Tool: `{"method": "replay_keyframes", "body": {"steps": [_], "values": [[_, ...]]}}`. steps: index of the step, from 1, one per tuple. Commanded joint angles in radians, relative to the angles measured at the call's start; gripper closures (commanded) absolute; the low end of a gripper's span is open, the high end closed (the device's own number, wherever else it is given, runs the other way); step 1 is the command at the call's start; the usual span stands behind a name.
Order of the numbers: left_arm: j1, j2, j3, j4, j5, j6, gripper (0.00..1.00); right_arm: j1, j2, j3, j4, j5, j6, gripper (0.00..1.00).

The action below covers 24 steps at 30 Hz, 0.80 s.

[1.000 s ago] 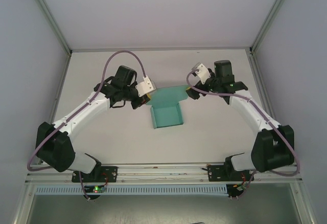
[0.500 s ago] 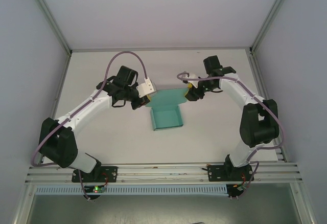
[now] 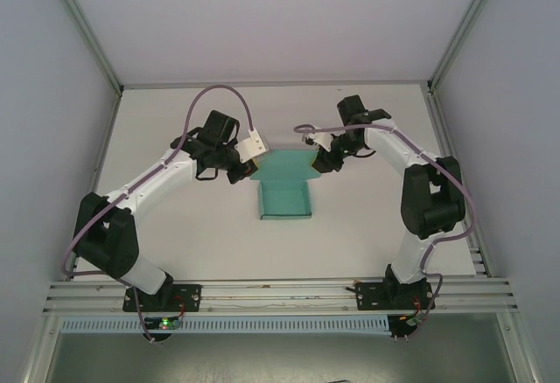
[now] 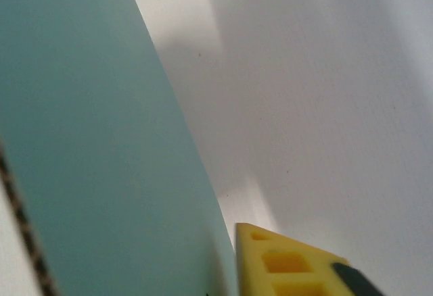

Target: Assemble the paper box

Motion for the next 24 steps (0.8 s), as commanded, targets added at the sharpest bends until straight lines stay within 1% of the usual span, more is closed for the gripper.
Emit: {"method": "replay_keyframes", "body": {"steps": [1,4,9,11,13,14,15,16,18,20,21,22,24], "values": [[0.009,0.019,0.009,0.022,-0.055,-0.014,1.00,0.006,0.010,0.025,-0.052,0.014,0.008,0.81],[0.009,0.026,0.001,0.033,-0.080,-0.018,1.00,0.006,0.001,0.024,-0.074,0.027,0.005,0.76],[0.010,0.038,0.001,0.036,-0.096,-0.019,1.00,0.006,-0.003,0.028,-0.118,0.041,-0.020,0.77],[0.012,0.039,0.002,0.036,-0.088,-0.020,1.00,0.006,0.006,0.038,-0.122,0.041,-0.017,0.82],[0.011,0.039,0.002,0.042,-0.079,-0.025,1.00,0.009,0.018,0.050,-0.115,0.037,0.000,0.93],[0.011,0.039,0.003,0.048,-0.078,-0.034,1.00,0.013,0.023,0.058,-0.109,0.047,0.019,0.97],[0.010,0.039,0.005,0.058,-0.083,-0.052,1.00,0.019,0.028,0.064,-0.089,0.078,0.059,1.00],[0.010,0.039,0.008,0.067,-0.088,-0.085,1.00,0.025,0.025,0.063,-0.048,0.113,0.123,1.00],[0.007,0.045,0.029,0.074,-0.113,-0.163,1.00,0.041,-0.002,0.044,0.082,0.197,0.298,1.00],[0.001,0.060,0.033,0.142,-0.198,-0.282,1.00,0.071,-0.044,0.022,0.208,0.292,0.481,1.00],[-0.006,0.075,0.037,0.185,-0.264,-0.358,1.00,0.091,-0.069,0.013,0.271,0.378,0.601,1.00],[-0.013,0.095,0.047,0.208,-0.307,-0.422,1.00,0.109,-0.087,0.009,0.308,0.434,0.693,1.00],[-0.024,0.148,0.090,0.214,-0.355,-0.544,1.00,0.140,-0.115,-0.016,0.395,0.477,0.861,1.00]]}}
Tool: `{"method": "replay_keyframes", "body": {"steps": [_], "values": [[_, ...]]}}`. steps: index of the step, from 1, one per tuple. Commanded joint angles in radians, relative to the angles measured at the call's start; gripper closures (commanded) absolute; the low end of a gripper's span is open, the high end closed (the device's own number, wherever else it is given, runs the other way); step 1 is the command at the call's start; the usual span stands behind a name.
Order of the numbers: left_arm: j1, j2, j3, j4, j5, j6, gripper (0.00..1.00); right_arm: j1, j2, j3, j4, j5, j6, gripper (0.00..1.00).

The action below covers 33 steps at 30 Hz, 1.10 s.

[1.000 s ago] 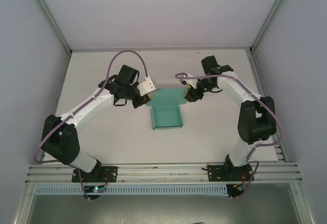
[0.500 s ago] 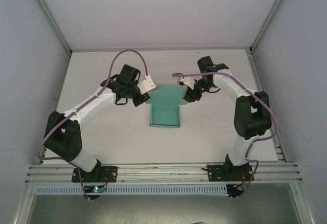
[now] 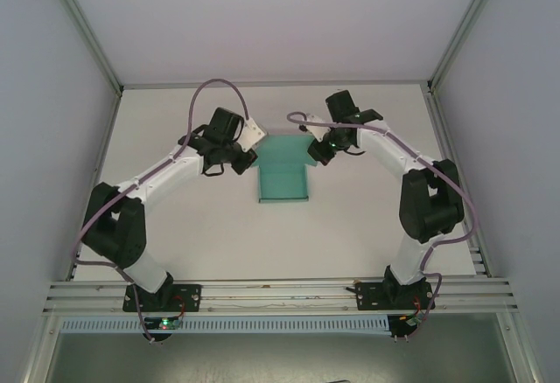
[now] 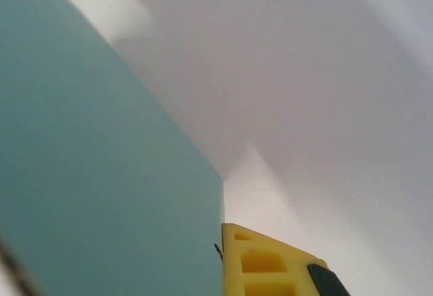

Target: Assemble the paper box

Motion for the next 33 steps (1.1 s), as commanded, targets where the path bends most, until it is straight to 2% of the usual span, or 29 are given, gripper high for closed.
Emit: {"method": "replay_keyframes", "body": {"steps": [1,4,6,8,13,22,26,33], "values": [[-0.028,0.080,0.078,0.081,-0.168,-0.295,1.00,0.058,-0.078,-0.039,0.249,0.184,0.412,1.00],[-0.063,0.150,0.154,0.063,-0.307,-0.434,1.00,0.130,-0.054,-0.060,0.316,0.339,0.578,1.00],[-0.078,0.192,0.200,0.050,-0.324,-0.506,1.00,0.152,-0.026,-0.057,0.342,0.405,0.714,1.00],[-0.091,0.225,0.228,0.050,-0.277,-0.522,1.00,0.157,-0.013,-0.081,0.422,0.411,0.811,1.00],[-0.110,0.241,0.220,0.063,-0.279,-0.560,1.00,0.162,-0.015,-0.086,0.535,0.460,0.971,1.00],[-0.121,0.234,0.104,0.174,-0.265,-0.714,1.00,0.146,0.019,-0.141,0.645,0.417,1.198,1.00],[-0.128,0.235,0.054,0.211,-0.302,-0.772,1.00,0.163,0.038,-0.144,0.659,0.427,1.192,1.00],[-0.132,0.222,-0.017,0.195,-0.313,-0.750,1.00,0.183,0.022,-0.238,0.636,0.455,1.110,1.00]]}}
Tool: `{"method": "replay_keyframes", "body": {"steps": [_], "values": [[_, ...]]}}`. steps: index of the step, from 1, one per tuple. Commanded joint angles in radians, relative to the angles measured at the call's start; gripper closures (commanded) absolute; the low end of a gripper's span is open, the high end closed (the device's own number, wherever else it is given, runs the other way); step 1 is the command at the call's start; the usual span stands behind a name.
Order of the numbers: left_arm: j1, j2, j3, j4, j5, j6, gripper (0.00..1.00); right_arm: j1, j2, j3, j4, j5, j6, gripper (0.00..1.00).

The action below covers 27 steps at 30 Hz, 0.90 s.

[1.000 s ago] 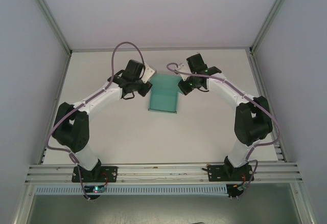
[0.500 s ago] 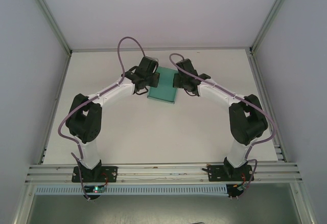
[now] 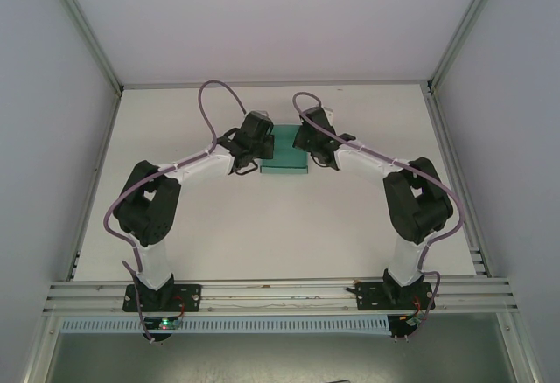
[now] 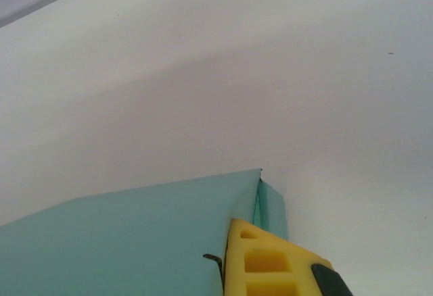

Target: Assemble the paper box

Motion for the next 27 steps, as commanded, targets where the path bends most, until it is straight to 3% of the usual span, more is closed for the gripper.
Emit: {"method": "replay_keyframes", "body": {"steps": [1,12,27], "values": [[-0.021,-0.001,-0.089,-0.045,0.027,-0.034,1.00,0.032,-0.036,-0.074,0.092,-0.053,-0.020,1.00],[-0.043,-0.072,-0.271,0.048,0.068,-0.035,1.00,0.073,-0.117,-0.252,0.114,-0.018,-0.200,1.00],[-0.051,-0.262,-0.369,-0.011,0.073,-0.044,0.69,0.157,-0.123,-0.461,0.236,0.119,-0.378,1.00]]}}
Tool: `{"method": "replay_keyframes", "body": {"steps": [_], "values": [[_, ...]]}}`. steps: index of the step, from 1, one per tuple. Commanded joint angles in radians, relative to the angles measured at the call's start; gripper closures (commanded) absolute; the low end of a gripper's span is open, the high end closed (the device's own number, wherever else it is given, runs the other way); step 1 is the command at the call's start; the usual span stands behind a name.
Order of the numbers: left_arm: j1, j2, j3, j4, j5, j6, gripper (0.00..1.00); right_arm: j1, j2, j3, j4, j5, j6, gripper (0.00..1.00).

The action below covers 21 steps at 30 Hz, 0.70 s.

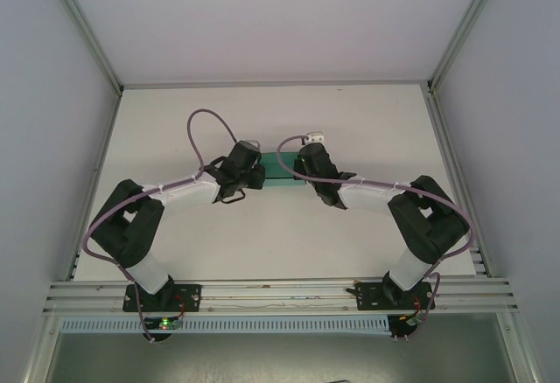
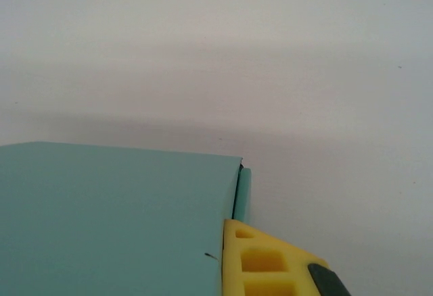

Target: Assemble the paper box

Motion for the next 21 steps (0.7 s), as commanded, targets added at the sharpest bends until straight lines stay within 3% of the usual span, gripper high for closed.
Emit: {"method": "replay_keyframes", "body": {"steps": [1,7,9,11,16,21], "values": [[-0.011,-0.066,-0.019,-0.095,0.006,-0.017,0.65,0.028,0.040,-0.062,-0.141,0.004,-0.055,1.00],[-0.011,-0.195,-0.001,-0.205,0.024,-0.023,0.38,0.057,0.063,-0.099,-0.089,0.017,-0.071,1.00],[-0.011,-0.243,0.035,-0.259,0.019,-0.021,0.24,0.068,0.066,-0.110,-0.074,0.035,-0.102,1.00],[-0.007,-0.279,0.078,-0.305,-0.015,-0.039,0.00,0.077,0.072,-0.114,-0.069,0.048,-0.123,1.00],[0.052,-0.263,0.209,-0.372,-0.060,-0.130,0.00,0.091,0.098,-0.155,0.020,0.044,-0.172,1.00],[0.157,-0.095,0.357,-0.385,0.097,-0.107,0.00,0.098,0.116,-0.173,0.076,0.034,-0.207,1.00]]}}
